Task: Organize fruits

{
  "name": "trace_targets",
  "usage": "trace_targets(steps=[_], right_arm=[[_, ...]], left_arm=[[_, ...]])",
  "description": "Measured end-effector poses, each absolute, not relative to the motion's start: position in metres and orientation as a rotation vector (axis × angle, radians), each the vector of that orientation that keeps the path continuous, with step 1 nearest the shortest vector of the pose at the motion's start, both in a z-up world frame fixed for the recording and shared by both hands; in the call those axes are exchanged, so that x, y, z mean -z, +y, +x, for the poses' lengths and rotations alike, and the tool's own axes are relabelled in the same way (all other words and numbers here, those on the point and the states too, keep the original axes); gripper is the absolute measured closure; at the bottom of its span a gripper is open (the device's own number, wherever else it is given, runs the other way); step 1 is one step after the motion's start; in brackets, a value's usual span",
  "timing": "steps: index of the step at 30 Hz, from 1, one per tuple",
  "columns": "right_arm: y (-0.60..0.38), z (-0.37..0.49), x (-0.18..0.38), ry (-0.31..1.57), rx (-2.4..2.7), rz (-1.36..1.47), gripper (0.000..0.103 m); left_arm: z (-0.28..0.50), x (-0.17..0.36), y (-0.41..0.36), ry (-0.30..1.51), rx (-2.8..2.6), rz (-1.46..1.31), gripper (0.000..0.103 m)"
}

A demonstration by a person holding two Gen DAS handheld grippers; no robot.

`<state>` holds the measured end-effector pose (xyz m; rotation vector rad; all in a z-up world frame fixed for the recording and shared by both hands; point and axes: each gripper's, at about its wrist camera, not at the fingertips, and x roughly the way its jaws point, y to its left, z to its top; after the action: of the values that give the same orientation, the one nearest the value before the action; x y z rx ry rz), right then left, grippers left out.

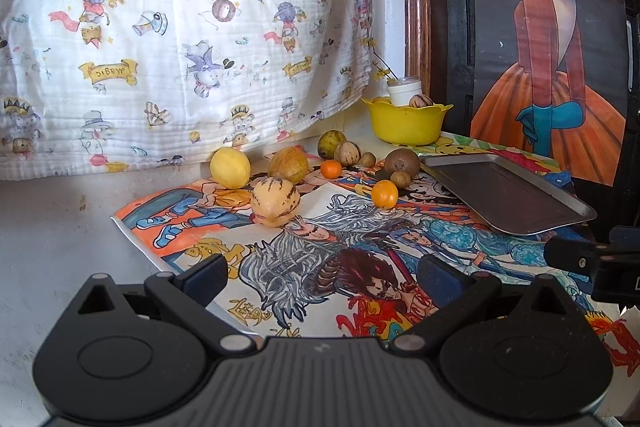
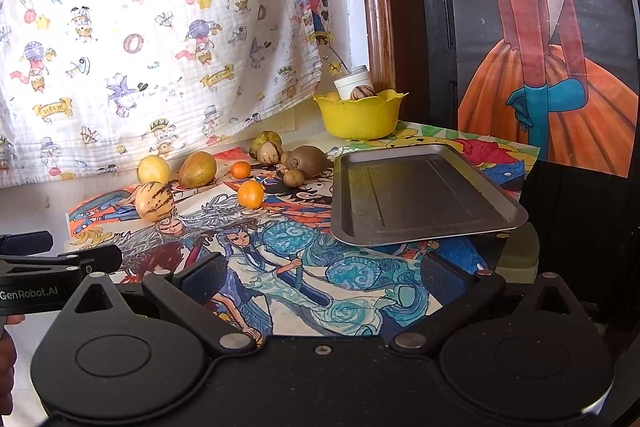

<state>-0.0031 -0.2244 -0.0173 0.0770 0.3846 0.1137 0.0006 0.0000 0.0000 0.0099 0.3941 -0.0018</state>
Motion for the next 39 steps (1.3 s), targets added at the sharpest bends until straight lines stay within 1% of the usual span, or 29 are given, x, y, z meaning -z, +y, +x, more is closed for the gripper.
trace_targets(steps=[34,39], right_arm=[[-0.223,-0.001,0.0198,0.399,-0.117,0.071,0.0],[-0.2279,-0.0004,0.0106,0.373,-0.119,-0.013,0.0]], left_arm=[[-0.0003,0.0043,-0.0013,0.406,-0.003,0.003,0.0],[0.0042,0.0015,0.0036,0.434,-0.015,-0.001,0.0]])
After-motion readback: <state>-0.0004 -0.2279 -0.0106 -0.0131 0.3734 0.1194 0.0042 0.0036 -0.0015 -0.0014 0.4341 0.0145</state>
